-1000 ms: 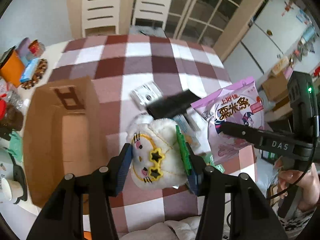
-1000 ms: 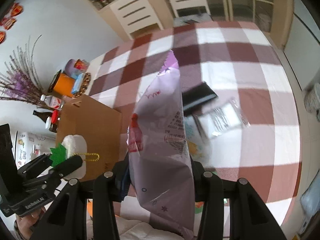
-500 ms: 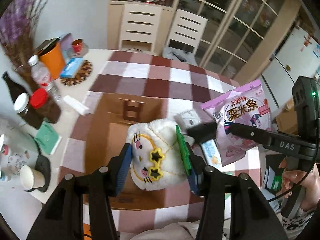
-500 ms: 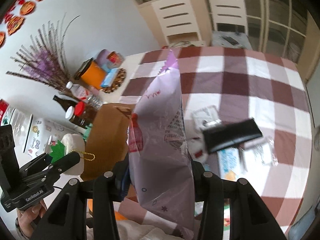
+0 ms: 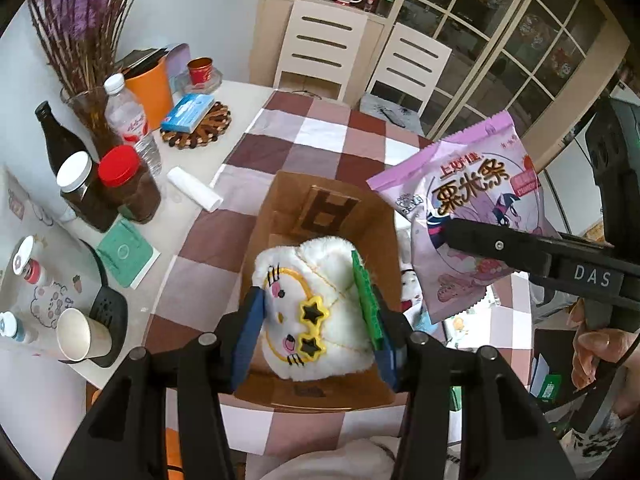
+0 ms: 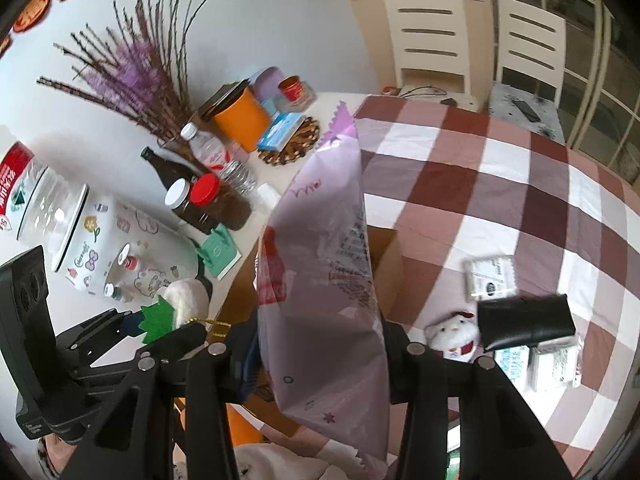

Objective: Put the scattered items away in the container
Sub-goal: 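Carry the plush doll with the left tool over the box while the right tool carries the snack bag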

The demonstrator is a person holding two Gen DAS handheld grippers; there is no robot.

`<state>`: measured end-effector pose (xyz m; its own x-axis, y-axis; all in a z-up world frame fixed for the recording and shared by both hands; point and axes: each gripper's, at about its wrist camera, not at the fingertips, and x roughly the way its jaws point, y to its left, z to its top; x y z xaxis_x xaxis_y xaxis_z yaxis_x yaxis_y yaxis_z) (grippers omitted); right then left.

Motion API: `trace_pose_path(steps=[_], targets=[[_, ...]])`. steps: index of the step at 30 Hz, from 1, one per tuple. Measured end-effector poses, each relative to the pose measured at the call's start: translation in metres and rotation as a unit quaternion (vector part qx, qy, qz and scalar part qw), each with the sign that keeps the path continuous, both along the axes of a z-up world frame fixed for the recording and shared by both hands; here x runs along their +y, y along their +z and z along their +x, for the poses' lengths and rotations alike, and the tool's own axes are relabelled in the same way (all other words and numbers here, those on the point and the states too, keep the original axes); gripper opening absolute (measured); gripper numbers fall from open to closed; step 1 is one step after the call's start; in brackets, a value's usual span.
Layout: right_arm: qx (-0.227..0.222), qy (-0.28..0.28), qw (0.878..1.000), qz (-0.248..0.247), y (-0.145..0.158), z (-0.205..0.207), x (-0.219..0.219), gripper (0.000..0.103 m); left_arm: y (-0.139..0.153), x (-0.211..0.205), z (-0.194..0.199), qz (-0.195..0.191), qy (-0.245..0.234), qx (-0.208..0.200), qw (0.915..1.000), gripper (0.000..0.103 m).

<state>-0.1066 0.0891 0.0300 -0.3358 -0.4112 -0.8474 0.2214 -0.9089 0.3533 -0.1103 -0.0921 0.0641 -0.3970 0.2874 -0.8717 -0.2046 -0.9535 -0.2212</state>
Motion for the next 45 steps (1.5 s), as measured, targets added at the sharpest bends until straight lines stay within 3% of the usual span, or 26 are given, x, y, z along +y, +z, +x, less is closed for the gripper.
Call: trace_pose_path(steps=[16, 45], targets=[[-0.029, 0.02, 0.999, 0.017, -0.018, -0.019, -0.042, 0.046, -0.023, -0.01, -0.015, 0.0, -0.003, -0.026, 0.9997, 0.051], [-0.072, 0.007, 0.997, 0.029, -0.058, -0.023, -0.038, 0.047, -0.051, 0.013, -0.027, -0.025, -0.032, -0.062, 0.9972, 0.052]])
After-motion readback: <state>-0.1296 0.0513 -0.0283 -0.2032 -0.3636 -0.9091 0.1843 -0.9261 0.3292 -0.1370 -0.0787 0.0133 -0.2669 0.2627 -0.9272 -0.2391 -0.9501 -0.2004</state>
